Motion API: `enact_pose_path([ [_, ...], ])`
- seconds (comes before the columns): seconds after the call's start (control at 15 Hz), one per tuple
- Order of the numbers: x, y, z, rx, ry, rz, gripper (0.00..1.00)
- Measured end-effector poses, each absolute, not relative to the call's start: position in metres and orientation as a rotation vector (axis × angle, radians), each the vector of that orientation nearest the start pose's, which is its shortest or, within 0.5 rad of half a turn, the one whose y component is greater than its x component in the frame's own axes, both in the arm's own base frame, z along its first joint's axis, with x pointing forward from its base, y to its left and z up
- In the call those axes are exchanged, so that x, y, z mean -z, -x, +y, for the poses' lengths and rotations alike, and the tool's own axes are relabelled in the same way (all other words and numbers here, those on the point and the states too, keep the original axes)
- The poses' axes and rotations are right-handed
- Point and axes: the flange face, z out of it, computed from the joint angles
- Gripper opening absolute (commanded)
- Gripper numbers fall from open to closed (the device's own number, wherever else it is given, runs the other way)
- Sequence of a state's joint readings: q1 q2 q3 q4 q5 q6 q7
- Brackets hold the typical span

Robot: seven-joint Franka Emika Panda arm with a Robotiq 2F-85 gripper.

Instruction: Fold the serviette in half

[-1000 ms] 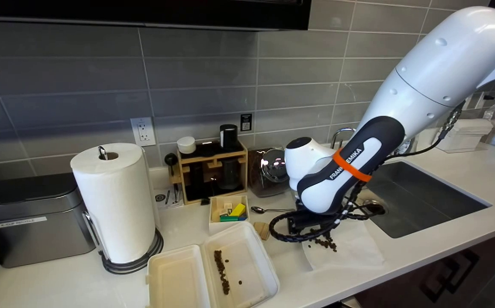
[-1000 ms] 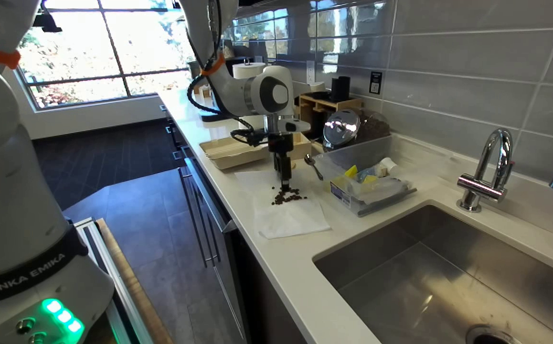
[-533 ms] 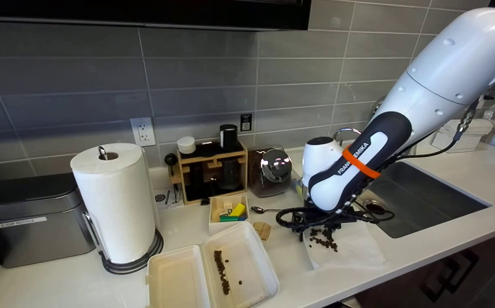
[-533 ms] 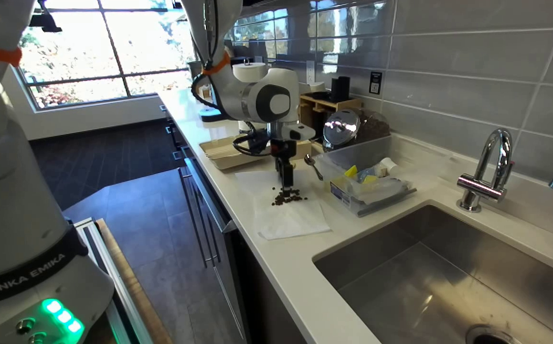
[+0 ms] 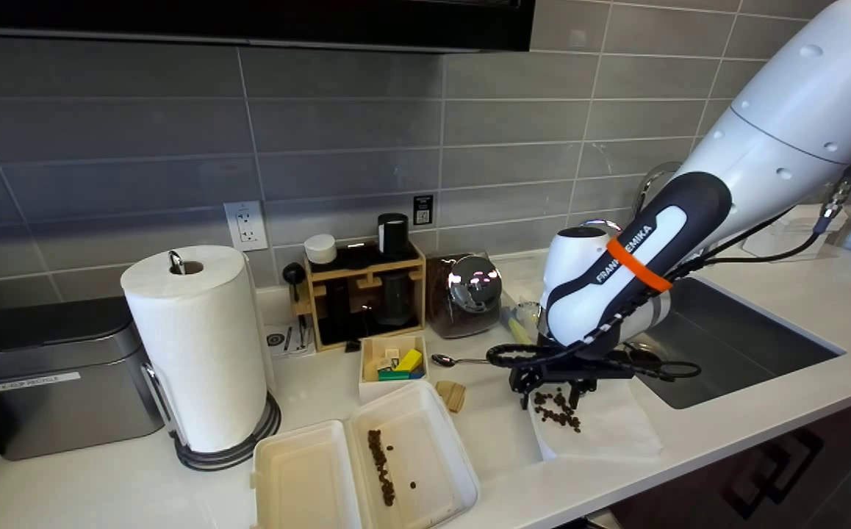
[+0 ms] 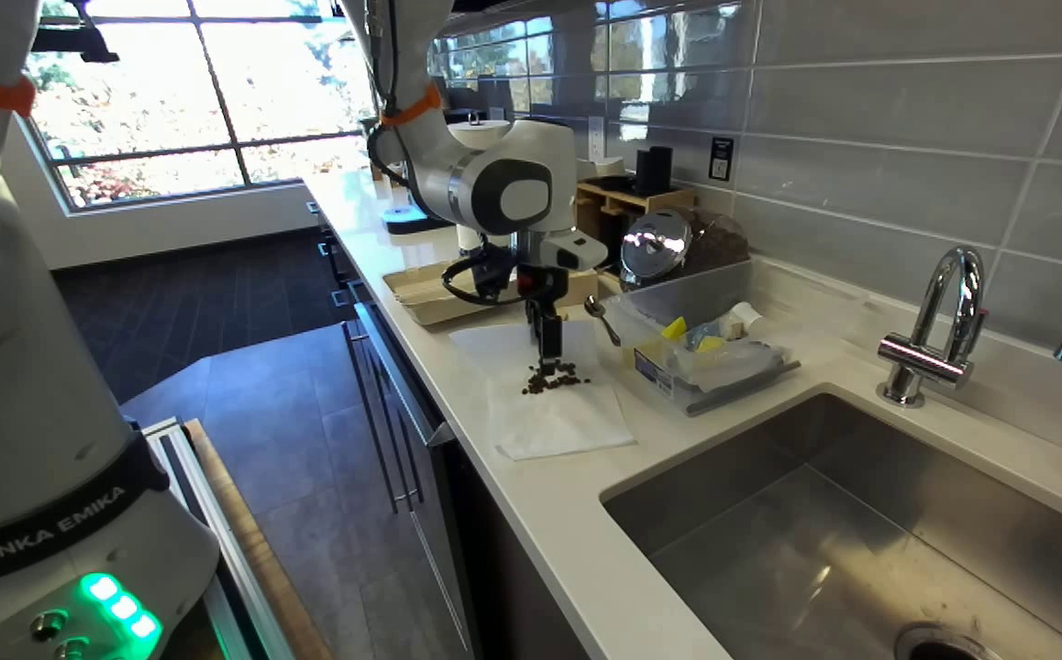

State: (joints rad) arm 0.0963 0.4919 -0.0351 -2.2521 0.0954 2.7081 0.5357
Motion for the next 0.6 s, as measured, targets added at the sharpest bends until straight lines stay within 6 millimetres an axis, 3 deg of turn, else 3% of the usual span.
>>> enact_pose_path([
  [0.6, -0.150, -0.510, 0.010, -0.080, 3.023, 0.796, 1.00],
])
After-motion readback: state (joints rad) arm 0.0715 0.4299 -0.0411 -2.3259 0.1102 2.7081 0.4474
